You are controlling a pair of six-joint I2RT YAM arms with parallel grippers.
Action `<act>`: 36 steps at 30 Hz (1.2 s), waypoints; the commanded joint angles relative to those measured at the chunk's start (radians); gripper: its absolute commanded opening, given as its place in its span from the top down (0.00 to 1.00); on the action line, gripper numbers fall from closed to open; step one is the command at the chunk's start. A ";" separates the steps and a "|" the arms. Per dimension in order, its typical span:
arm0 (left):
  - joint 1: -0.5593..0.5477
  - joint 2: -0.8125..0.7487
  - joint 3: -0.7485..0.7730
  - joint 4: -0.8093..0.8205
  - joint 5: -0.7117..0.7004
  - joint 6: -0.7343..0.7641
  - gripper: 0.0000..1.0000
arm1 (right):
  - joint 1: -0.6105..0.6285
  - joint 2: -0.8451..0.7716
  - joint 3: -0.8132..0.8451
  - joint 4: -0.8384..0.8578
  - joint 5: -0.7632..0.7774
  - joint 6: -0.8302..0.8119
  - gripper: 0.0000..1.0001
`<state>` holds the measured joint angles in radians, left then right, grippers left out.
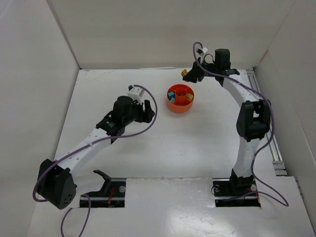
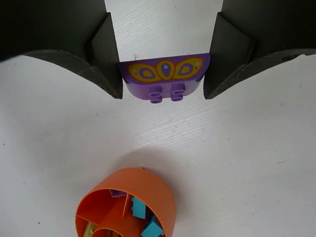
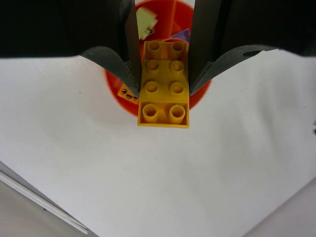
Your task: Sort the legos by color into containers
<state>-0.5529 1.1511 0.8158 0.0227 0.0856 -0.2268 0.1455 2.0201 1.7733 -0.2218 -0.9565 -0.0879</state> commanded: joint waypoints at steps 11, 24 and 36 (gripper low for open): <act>0.016 0.070 0.109 0.017 0.060 -0.036 0.99 | 0.071 0.160 0.129 0.062 0.144 -0.231 0.60; 0.016 0.090 0.111 -0.024 0.039 -0.045 0.99 | 0.109 0.177 0.078 0.062 0.180 -0.289 0.55; 0.016 0.090 0.102 -0.043 0.007 -0.045 0.99 | 0.109 0.158 0.034 0.062 0.200 -0.299 0.44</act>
<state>-0.5411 1.2491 0.8871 -0.0227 0.1146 -0.2646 0.2443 2.2189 1.8221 -0.1627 -0.7578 -0.3569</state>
